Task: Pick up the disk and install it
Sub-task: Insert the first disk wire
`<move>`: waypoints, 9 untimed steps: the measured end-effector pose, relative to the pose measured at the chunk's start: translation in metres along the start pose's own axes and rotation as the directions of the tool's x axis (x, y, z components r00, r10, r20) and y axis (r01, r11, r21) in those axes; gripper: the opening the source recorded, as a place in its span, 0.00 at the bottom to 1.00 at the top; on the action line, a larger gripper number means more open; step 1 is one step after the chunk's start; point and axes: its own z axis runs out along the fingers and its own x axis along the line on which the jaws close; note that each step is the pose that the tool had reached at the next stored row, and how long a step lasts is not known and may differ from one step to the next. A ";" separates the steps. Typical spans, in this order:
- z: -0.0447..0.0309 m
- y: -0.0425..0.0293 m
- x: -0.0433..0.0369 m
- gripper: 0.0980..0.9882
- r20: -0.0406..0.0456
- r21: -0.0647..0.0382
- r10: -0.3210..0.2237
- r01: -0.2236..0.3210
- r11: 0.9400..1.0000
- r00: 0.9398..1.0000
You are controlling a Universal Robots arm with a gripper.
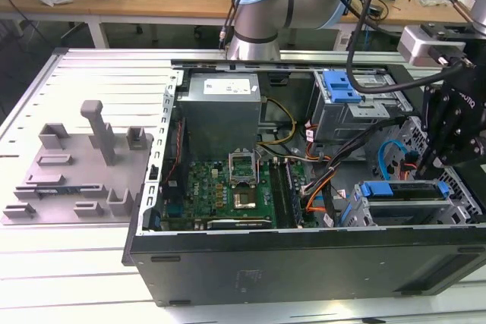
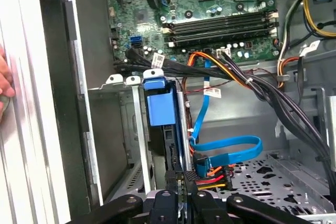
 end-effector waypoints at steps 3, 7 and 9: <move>-0.0002 0.0001 -0.0011 0.07 -0.003 0.000 -0.033 0.033 0.999 0.999; -0.0012 0.0004 -0.0037 0.07 -0.010 0.000 -0.060 0.060 0.998 0.998; -0.0012 0.0004 -0.0035 0.07 -0.011 0.000 -0.058 0.058 0.998 0.998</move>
